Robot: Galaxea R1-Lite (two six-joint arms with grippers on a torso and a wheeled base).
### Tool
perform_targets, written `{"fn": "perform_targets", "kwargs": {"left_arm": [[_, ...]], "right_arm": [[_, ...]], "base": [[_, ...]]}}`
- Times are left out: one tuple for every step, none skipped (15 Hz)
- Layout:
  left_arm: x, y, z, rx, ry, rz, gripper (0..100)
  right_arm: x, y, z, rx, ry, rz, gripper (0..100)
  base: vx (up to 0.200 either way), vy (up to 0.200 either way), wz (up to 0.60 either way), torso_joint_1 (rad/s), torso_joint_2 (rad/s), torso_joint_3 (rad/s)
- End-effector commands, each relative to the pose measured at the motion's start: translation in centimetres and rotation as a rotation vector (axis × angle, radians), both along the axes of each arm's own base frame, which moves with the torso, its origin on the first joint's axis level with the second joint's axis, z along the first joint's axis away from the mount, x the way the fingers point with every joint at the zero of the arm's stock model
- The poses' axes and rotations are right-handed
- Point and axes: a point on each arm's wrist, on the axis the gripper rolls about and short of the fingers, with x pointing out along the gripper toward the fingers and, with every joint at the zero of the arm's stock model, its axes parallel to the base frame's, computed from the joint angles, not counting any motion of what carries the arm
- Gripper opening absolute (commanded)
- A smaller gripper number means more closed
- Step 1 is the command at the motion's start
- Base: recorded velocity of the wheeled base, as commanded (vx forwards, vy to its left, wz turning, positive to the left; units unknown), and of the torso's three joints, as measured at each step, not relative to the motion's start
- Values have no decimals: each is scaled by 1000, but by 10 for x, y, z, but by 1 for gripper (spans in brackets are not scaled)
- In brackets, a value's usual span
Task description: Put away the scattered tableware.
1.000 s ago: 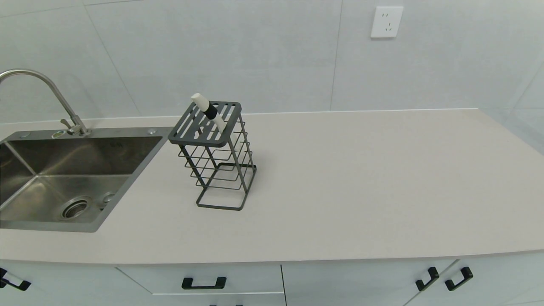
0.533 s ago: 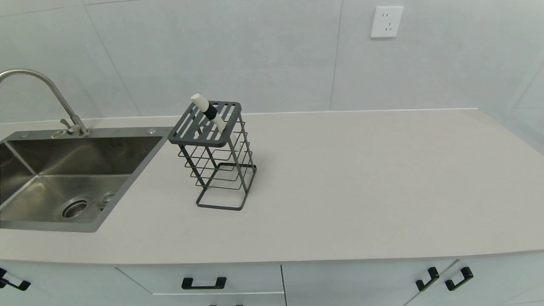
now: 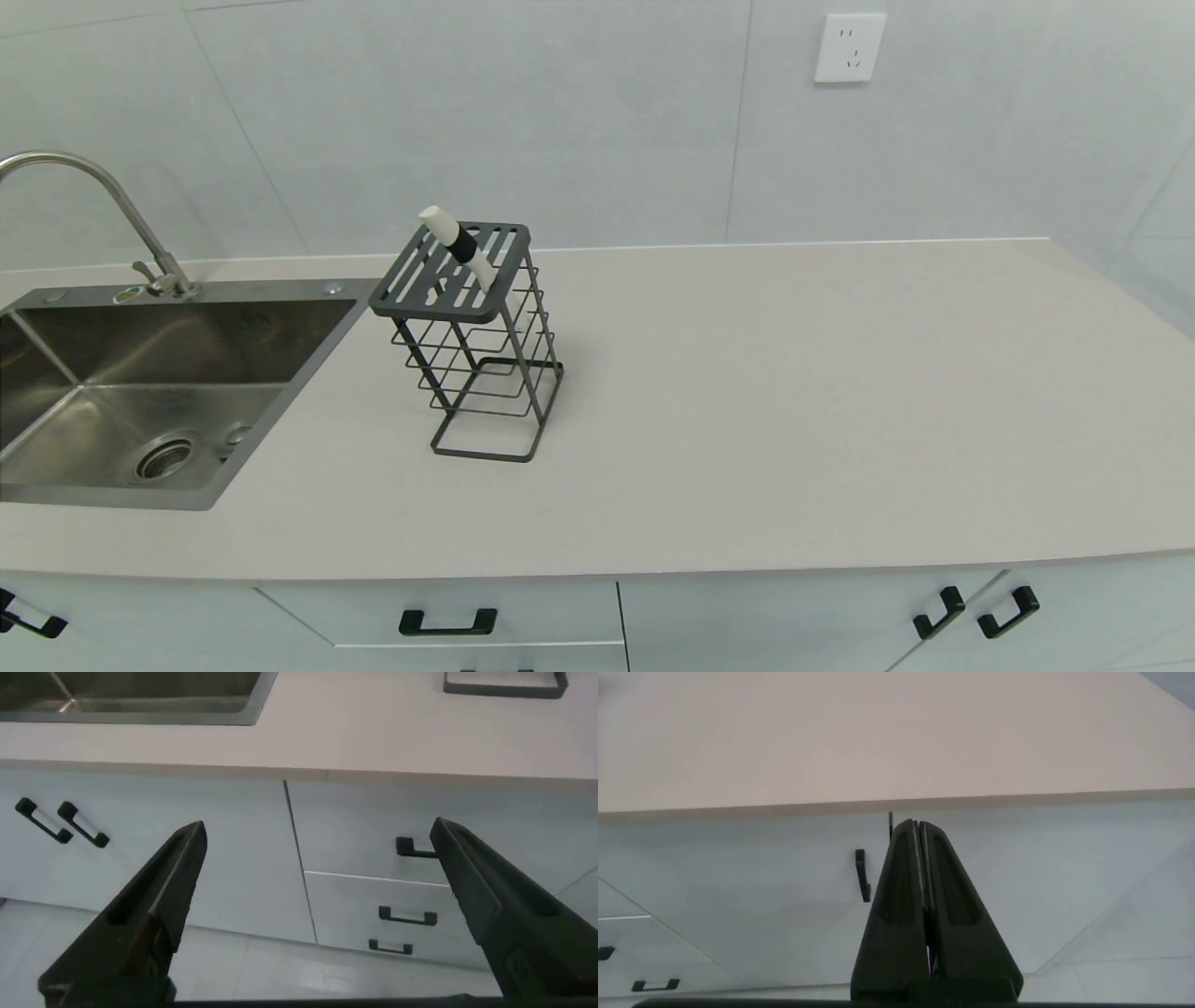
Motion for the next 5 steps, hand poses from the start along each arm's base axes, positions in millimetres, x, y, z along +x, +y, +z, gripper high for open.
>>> {"fn": "perform_targets", "kwargs": {"left_arm": [[1,0,0,-8,6,0,100],[1,0,0,-13,7,-3,100],[1,0,0,-7,8,-13,100],[1,0,0,-5,8,-16,100],[1,0,0,-8,8,-14,100]], "right_arm": [[0,0,0,-2,1,0,0],[0,0,0,-3,1,1,0],[0,0,0,-2,1,0,0],[0,0,0,-2,1,1,0],[0,0,0,-3,1,1,0]], "base": [[0,0,0,0,0,0],[0,0,0,0,0,0],[0,0,0,0,0,0],[0,0,0,0,0,0],[0,0,0,0,0,0]]}}
